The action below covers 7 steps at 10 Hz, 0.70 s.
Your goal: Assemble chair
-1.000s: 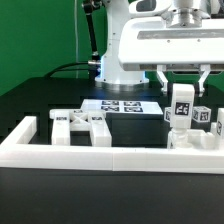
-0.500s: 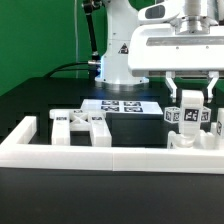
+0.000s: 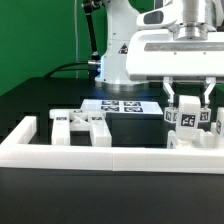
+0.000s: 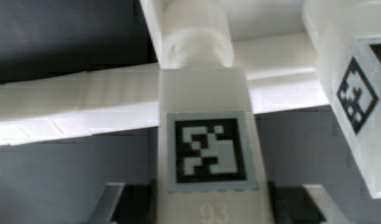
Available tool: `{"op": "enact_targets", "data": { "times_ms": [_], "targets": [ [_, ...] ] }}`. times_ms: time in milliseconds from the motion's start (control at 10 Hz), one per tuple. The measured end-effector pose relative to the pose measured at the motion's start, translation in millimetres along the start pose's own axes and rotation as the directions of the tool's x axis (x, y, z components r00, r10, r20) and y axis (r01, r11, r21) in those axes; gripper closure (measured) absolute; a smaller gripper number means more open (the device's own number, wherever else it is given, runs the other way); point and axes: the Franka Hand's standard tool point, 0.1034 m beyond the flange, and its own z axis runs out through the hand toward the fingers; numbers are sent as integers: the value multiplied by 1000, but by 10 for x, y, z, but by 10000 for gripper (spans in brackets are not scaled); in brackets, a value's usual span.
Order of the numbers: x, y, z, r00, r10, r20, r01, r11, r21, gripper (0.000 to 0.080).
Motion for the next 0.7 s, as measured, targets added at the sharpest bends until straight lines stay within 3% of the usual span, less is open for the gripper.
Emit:
{"op": "enact_targets", "data": {
  "times_ms": [700],
  "targets": [
    [-52, -5, 10, 996, -9, -88, 8, 1000, -12, 509]
  ]
}}
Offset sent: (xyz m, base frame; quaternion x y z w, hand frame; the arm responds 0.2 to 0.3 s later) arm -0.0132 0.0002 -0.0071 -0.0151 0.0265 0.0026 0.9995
